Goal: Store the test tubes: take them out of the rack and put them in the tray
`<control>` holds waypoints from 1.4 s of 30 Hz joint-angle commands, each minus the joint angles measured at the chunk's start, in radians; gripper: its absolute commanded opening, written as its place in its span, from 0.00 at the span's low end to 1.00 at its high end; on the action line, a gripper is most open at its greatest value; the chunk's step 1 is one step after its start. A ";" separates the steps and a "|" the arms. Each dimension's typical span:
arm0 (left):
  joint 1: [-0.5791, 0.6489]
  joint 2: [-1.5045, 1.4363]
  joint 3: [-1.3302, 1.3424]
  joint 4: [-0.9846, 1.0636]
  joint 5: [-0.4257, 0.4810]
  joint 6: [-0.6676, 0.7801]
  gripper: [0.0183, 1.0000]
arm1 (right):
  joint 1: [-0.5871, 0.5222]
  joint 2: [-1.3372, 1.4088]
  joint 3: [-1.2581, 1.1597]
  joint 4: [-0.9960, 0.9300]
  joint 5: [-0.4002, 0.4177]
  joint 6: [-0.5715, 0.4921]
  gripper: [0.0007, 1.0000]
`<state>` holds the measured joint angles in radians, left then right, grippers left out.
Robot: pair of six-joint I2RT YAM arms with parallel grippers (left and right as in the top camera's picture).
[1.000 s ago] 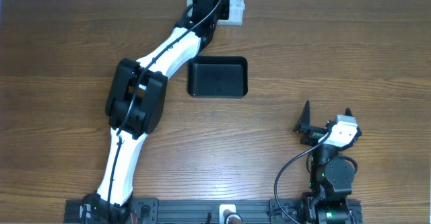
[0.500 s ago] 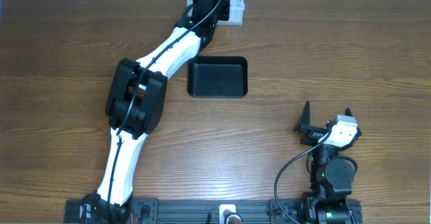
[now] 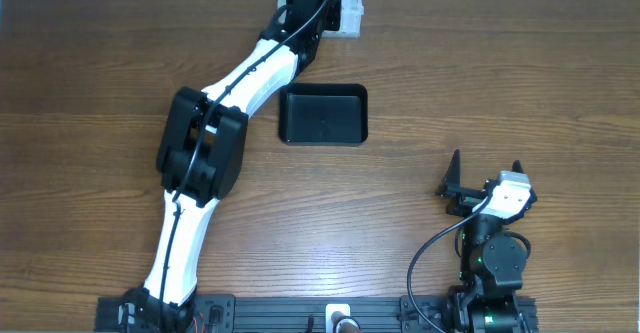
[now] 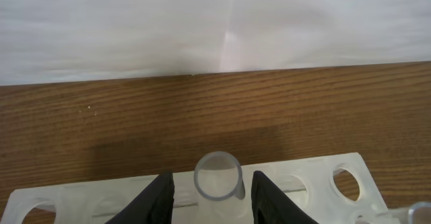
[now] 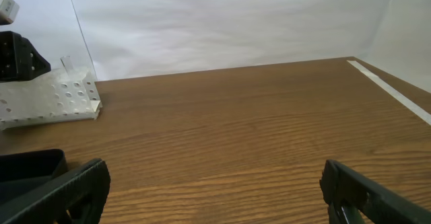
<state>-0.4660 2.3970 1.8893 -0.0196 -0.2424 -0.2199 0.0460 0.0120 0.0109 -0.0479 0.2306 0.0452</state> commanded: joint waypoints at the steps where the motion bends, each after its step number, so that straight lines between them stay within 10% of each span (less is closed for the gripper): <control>1: 0.003 -0.050 0.013 -0.039 0.010 0.004 0.37 | 0.005 -0.005 -0.006 -0.001 0.003 -0.002 0.99; 42: 0.003 -0.107 0.013 -0.105 0.006 0.005 0.11 | 0.005 -0.005 -0.006 -0.001 0.003 -0.002 0.99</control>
<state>-0.4660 2.3577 1.8893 -0.1242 -0.2420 -0.2203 0.0460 0.0120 0.0109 -0.0479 0.2306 0.0448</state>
